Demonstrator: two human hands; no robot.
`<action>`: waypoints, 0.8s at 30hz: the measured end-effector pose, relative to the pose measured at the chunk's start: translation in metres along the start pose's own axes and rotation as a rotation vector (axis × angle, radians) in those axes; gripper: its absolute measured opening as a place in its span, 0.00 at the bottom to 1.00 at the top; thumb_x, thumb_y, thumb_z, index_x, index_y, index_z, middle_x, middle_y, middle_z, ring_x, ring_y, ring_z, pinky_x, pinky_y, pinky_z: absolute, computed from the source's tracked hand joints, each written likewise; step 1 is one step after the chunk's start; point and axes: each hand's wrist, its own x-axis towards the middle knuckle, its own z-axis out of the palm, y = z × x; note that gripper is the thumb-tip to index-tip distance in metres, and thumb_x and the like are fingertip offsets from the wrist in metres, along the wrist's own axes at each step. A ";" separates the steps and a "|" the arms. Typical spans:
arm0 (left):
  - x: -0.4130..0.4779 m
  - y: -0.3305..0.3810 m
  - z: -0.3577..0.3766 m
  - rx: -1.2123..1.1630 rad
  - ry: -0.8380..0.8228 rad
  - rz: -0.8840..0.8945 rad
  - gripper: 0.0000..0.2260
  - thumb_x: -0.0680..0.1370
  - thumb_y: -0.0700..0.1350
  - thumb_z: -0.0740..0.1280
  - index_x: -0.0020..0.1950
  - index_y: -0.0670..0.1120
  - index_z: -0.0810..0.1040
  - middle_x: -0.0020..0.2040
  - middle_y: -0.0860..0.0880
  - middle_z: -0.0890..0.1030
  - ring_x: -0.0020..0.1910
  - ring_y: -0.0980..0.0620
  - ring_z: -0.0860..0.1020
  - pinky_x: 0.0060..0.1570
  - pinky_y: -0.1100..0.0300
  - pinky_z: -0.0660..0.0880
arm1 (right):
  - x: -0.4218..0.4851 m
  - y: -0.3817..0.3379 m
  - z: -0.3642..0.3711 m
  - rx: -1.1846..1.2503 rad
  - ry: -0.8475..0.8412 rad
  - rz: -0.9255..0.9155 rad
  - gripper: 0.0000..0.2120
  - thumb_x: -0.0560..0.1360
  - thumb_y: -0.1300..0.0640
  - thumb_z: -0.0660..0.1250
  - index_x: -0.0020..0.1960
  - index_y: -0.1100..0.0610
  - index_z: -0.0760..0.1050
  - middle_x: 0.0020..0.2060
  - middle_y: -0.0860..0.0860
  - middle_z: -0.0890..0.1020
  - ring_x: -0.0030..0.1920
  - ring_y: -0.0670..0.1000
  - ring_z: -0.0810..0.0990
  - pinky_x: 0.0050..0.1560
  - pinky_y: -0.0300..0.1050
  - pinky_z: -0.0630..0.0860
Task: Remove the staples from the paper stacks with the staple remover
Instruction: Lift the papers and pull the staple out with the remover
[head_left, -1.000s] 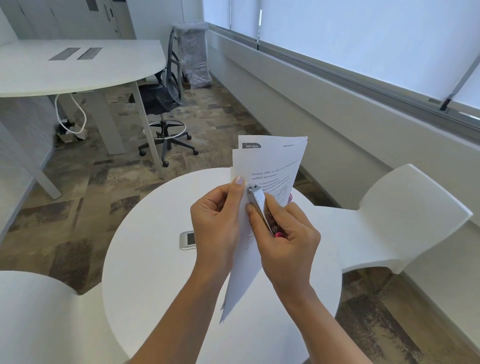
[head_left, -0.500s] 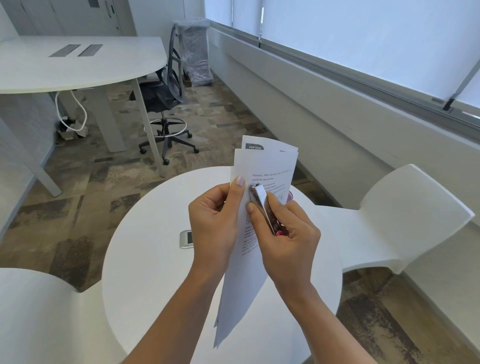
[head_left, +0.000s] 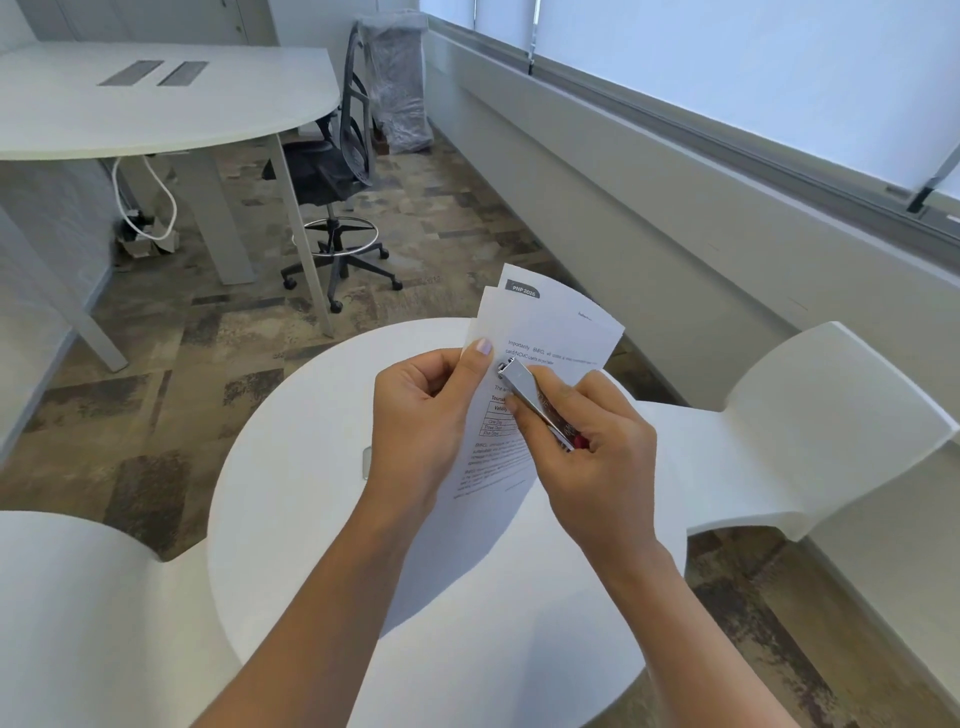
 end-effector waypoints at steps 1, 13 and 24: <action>0.001 0.000 -0.001 0.005 -0.003 -0.006 0.10 0.77 0.53 0.69 0.42 0.52 0.87 0.41 0.53 0.87 0.40 0.48 0.85 0.42 0.57 0.81 | 0.000 0.000 0.000 -0.003 -0.011 -0.010 0.13 0.74 0.60 0.72 0.59 0.55 0.81 0.36 0.42 0.71 0.35 0.42 0.71 0.33 0.28 0.67; 0.001 -0.005 -0.003 0.072 0.023 -0.005 0.12 0.77 0.53 0.69 0.39 0.48 0.86 0.38 0.52 0.87 0.34 0.53 0.83 0.35 0.67 0.78 | -0.006 -0.003 0.002 -0.063 -0.026 -0.005 0.12 0.75 0.59 0.71 0.58 0.53 0.82 0.35 0.43 0.71 0.35 0.44 0.72 0.30 0.31 0.69; -0.006 -0.014 -0.006 0.091 0.005 -0.051 0.12 0.77 0.53 0.70 0.38 0.48 0.85 0.36 0.53 0.86 0.33 0.57 0.79 0.36 0.63 0.74 | -0.030 0.004 0.020 0.043 0.025 0.073 0.12 0.75 0.59 0.71 0.58 0.58 0.81 0.33 0.50 0.74 0.33 0.49 0.72 0.28 0.43 0.72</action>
